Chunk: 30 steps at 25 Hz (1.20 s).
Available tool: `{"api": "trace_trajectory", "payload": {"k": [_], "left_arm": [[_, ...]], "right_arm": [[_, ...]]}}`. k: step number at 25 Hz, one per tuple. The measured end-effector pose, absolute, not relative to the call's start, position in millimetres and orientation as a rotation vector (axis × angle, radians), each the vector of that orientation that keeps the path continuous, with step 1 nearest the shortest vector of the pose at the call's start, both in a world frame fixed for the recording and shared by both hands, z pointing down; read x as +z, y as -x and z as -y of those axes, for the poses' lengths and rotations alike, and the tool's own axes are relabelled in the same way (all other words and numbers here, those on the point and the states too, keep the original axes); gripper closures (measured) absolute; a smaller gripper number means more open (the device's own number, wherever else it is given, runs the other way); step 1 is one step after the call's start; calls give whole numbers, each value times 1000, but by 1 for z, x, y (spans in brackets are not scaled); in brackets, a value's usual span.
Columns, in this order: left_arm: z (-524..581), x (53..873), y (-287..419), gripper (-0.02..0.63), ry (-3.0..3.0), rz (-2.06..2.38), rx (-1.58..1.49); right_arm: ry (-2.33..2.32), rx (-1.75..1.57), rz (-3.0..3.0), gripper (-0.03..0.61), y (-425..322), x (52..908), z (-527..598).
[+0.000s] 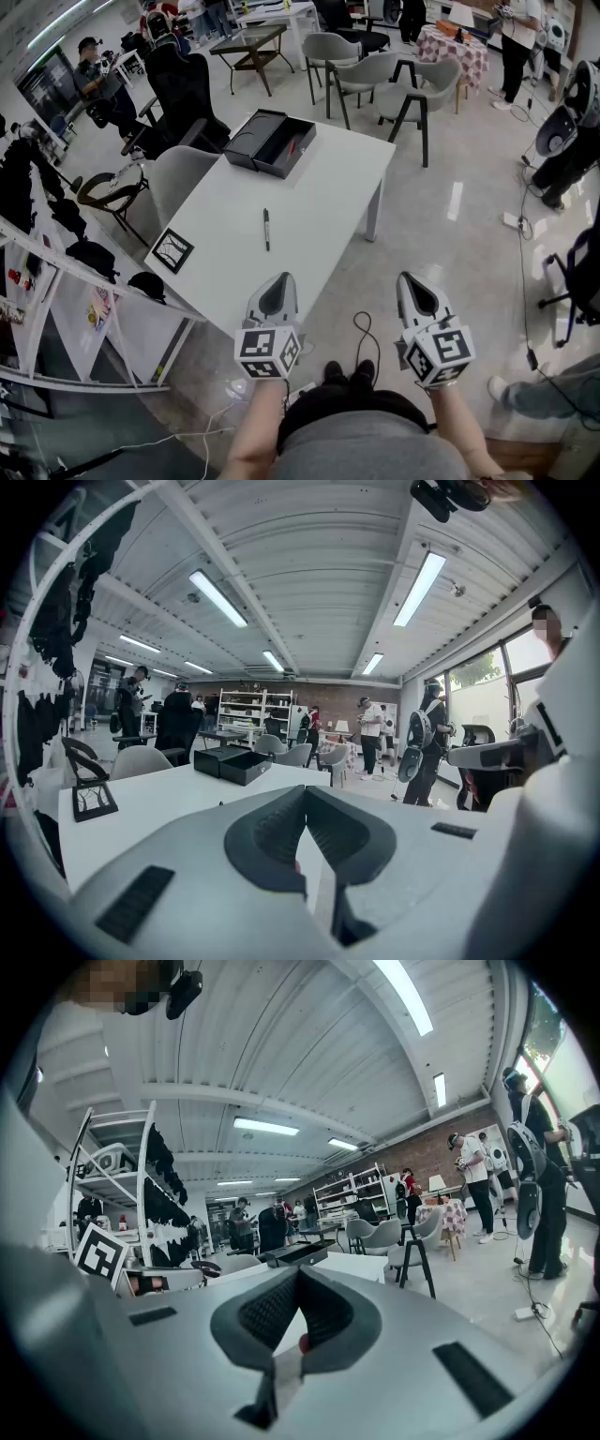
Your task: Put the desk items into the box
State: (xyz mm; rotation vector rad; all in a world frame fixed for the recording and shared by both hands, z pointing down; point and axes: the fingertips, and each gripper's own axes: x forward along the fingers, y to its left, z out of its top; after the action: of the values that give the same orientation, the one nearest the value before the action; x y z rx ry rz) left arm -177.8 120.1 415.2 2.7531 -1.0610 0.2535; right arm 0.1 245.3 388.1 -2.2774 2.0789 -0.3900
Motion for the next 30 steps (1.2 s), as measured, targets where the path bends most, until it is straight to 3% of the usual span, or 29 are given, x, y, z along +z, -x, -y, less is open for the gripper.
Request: {"api": "trace_trajectory", "payload": {"k": [25,30], "left_arm": [[-104,415,187,606,-2705,1230,272],[-96,413,194,575,-2692,1290,286]], "right_arm": [[2241,-379,-2061,575,-32,391,-250],[2218,-383,-2078,575,-34,393,-247]]}}
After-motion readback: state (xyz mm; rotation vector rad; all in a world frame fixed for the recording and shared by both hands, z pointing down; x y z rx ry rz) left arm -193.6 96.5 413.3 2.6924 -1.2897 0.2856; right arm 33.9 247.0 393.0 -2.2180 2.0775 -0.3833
